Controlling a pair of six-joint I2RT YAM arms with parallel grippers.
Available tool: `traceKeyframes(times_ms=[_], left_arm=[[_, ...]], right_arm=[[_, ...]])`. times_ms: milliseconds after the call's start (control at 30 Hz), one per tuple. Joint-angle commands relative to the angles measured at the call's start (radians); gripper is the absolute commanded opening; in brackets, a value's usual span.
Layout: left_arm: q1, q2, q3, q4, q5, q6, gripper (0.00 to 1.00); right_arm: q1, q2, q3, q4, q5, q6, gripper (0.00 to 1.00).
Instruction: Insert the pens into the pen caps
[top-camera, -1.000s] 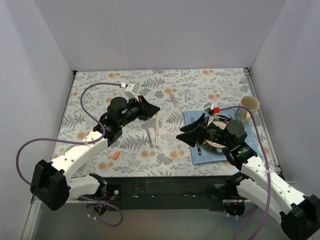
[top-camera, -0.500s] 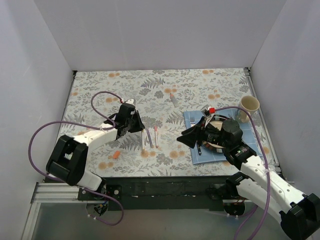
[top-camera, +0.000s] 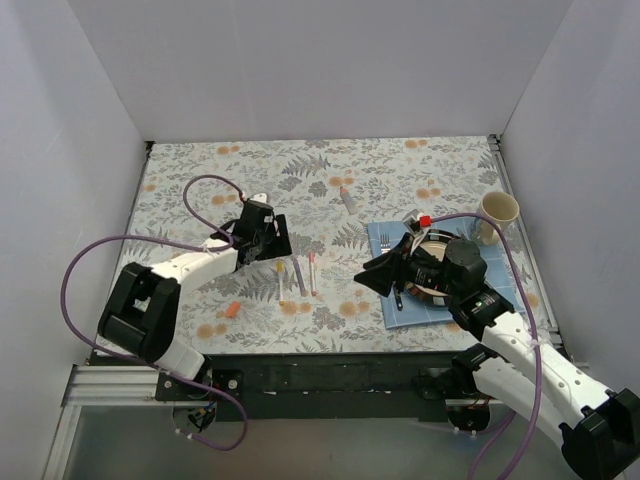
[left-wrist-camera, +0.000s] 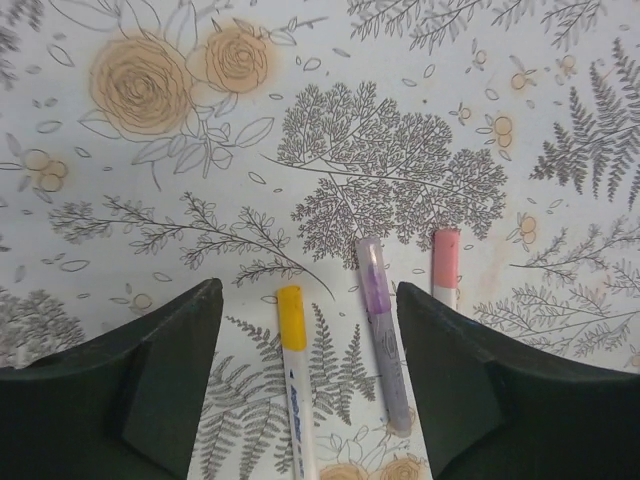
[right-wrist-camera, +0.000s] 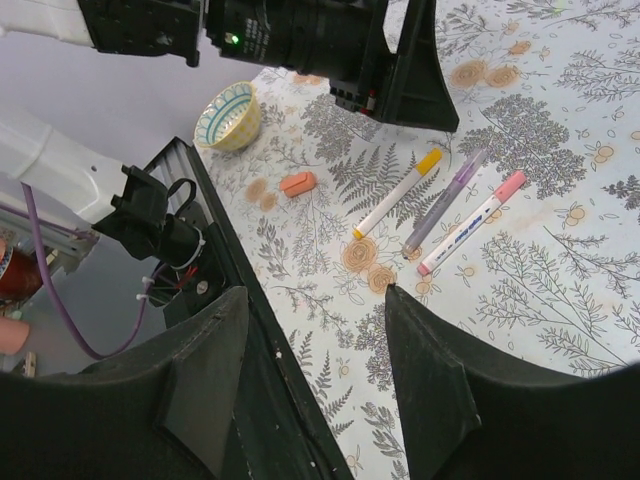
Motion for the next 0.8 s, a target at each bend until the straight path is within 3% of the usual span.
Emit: traceKeyframes(times_ms=[0, 167, 267, 433, 567, 767], left_arm=[[0.004, -0.155, 0.099, -0.166, -0.102, 0.129, 0.7], [0.004, -0.218, 0.128, -0.462, -0.187, 0.221, 0.7], [0.005, -0.203, 0.143, -0.606, -0.155, 0.24, 0.7], [0.005, -0.144, 0.209, -0.671, -0.036, 0.306, 0.65], [0.004, -0.008, 0.263, -0.729, 0.054, 0.38, 0.64], [0.004, 0.139, 0.317, -0.821, -0.025, 0.481, 0.62]], right_arm=[[0.0, -0.027, 0.028, 0.012, 0.003, -0.006, 0.63], [0.0, -0.024, 0.008, 0.041, 0.008, 0.015, 0.63], [0.0, -0.001, 0.002, 0.061, -0.001, 0.035, 0.62], [-0.001, 0.052, 0.019, 0.05, -0.055, 0.04, 0.61], [0.0, 0.063, 0.066, -0.013, -0.081, 0.011, 0.59], [0.0, -0.004, 0.076, -0.082, -0.051, -0.02, 0.59]])
